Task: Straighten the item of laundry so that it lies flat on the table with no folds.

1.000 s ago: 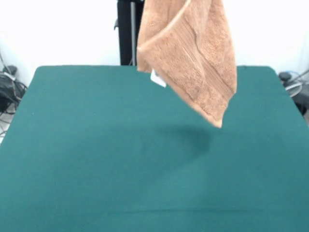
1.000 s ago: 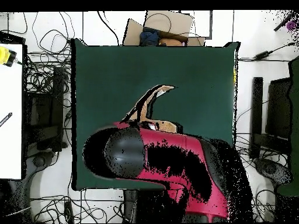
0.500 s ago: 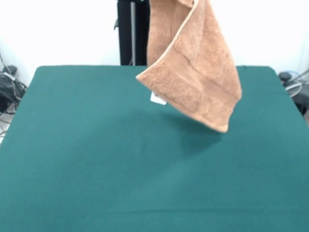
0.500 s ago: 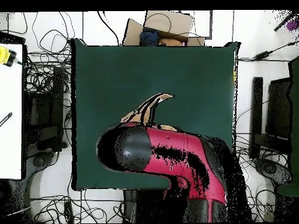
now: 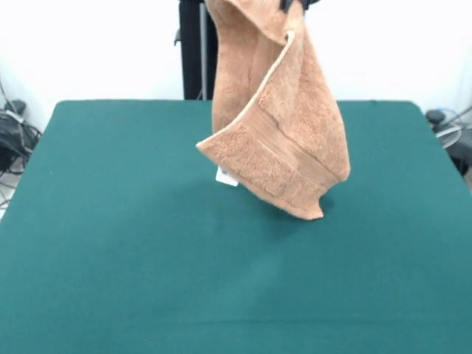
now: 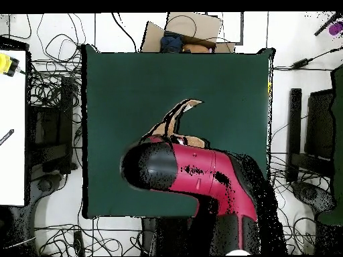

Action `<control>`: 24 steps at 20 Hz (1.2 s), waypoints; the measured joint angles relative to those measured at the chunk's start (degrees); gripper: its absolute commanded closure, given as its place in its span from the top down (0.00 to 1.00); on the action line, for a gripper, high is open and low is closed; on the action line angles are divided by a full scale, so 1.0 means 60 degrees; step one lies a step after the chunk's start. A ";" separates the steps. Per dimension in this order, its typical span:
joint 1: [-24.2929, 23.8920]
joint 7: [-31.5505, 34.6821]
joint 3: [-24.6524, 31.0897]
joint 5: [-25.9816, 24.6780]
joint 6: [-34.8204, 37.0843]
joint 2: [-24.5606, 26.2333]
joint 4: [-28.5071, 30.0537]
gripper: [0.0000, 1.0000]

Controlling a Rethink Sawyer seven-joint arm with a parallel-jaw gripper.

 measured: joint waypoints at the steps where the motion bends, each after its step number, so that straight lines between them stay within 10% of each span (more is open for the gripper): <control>1: -0.0028 0.0000 0.0001 -0.0004 -0.0077 0.0083 0.0026 0.00; 13: -0.0430 0.0000 0.0198 0.0029 -0.0631 0.0496 0.0230 0.00; 24: -0.3535 0.0000 0.2110 -0.0314 -0.4689 0.3253 0.0367 0.00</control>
